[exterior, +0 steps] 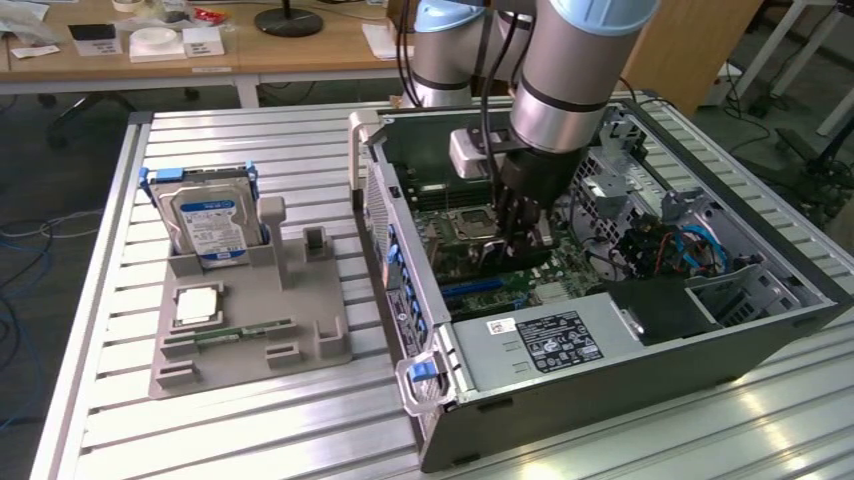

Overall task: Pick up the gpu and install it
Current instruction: 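Insert the gpu into the slot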

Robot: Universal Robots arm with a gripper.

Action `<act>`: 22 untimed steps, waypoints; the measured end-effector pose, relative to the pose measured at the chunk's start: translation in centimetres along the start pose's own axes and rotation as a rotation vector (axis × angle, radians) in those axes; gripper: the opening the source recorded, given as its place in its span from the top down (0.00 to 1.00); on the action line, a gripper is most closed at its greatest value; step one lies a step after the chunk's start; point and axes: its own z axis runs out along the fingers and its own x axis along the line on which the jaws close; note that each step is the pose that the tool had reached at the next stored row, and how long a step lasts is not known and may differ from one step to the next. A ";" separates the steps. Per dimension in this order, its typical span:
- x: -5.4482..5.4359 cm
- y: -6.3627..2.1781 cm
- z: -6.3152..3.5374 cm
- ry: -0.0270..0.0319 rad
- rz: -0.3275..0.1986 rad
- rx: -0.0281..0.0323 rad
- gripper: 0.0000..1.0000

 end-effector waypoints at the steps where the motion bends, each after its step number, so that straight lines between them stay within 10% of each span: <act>1: 0.0 0.01 0.07 0.0001 0.000 0.0000 0.73; 22: 0.1 0.32 0.78 0.0000 0.000 0.0000 0.73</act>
